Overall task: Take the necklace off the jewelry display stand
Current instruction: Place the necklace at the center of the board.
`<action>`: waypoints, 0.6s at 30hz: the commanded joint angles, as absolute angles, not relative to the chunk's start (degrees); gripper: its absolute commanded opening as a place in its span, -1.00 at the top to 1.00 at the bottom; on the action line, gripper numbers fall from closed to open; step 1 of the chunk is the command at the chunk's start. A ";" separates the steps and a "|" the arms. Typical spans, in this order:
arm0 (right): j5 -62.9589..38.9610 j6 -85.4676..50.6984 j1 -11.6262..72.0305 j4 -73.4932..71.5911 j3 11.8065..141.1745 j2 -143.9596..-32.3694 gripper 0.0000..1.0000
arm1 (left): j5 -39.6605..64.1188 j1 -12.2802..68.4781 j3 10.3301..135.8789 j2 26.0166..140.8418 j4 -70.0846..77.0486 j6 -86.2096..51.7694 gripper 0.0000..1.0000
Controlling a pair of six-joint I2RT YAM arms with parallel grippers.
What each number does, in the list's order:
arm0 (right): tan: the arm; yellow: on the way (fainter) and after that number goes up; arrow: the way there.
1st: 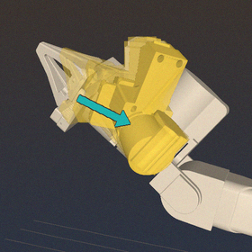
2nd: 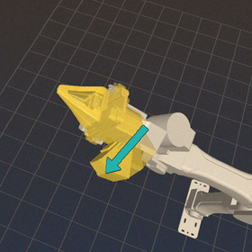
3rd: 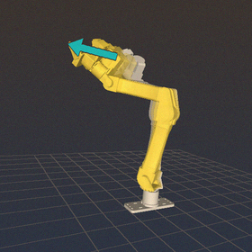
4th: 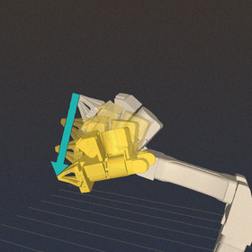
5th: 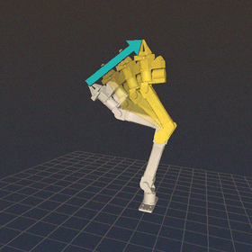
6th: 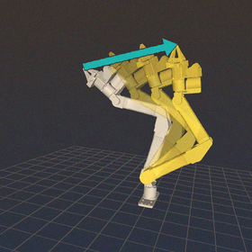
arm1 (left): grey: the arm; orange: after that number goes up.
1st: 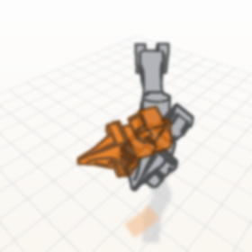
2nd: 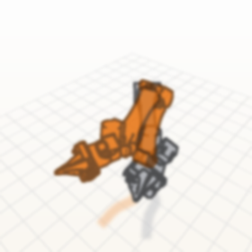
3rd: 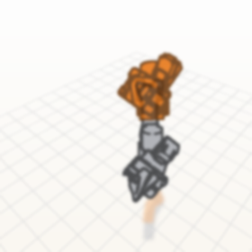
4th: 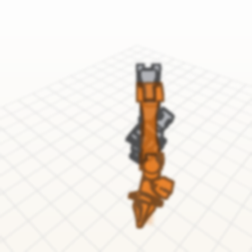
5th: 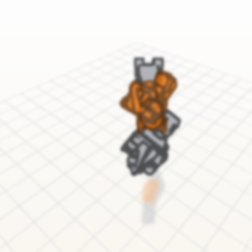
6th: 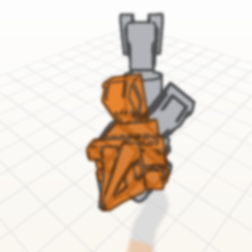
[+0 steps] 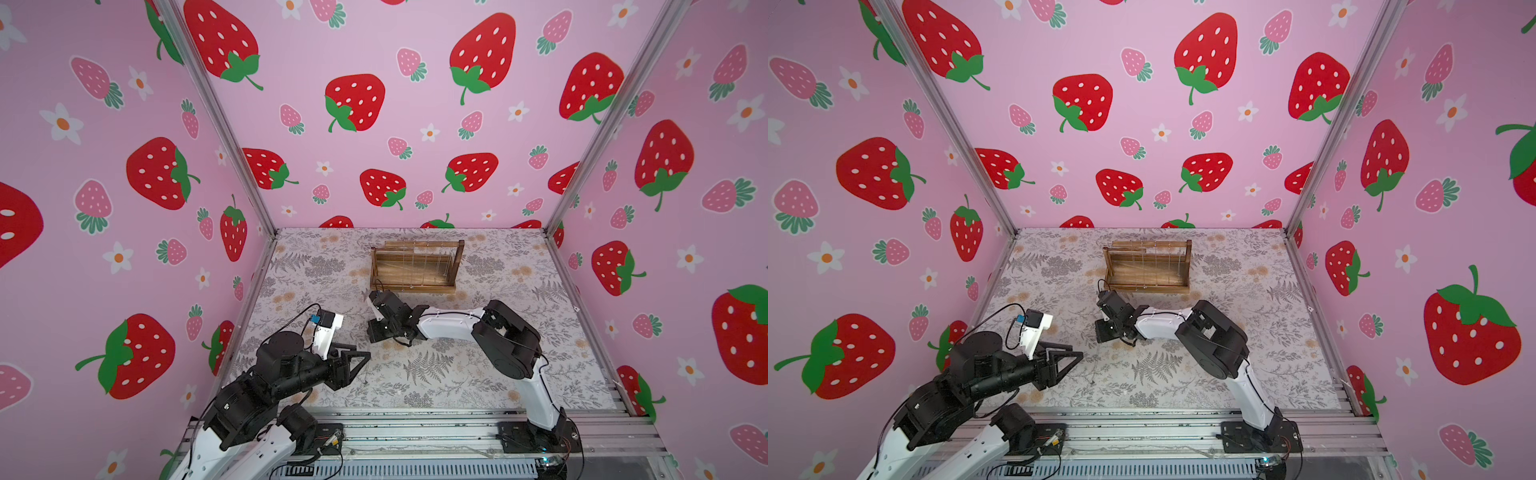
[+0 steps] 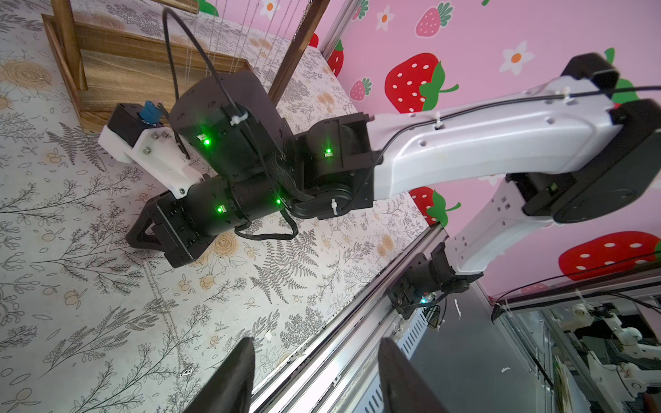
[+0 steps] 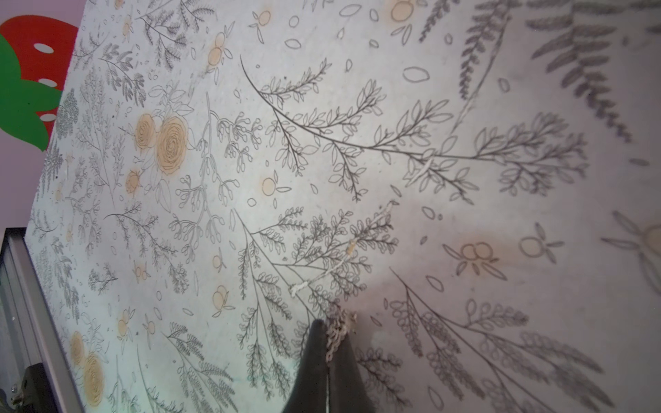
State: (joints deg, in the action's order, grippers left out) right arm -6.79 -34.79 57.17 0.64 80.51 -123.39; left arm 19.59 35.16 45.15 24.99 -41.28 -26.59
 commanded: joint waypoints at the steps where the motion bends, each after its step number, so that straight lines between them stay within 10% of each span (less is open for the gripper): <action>1: -5.81 -35.33 56.87 0.88 81.49 -124.62 1.00 | 21.50 35.42 44.68 25.99 -39.65 -25.93 -0.13; 18: -6.59 -35.68 56.43 0.30 82.58 -126.04 0.49 | 22.31 35.48 44.73 27.27 -39.59 -25.93 -0.14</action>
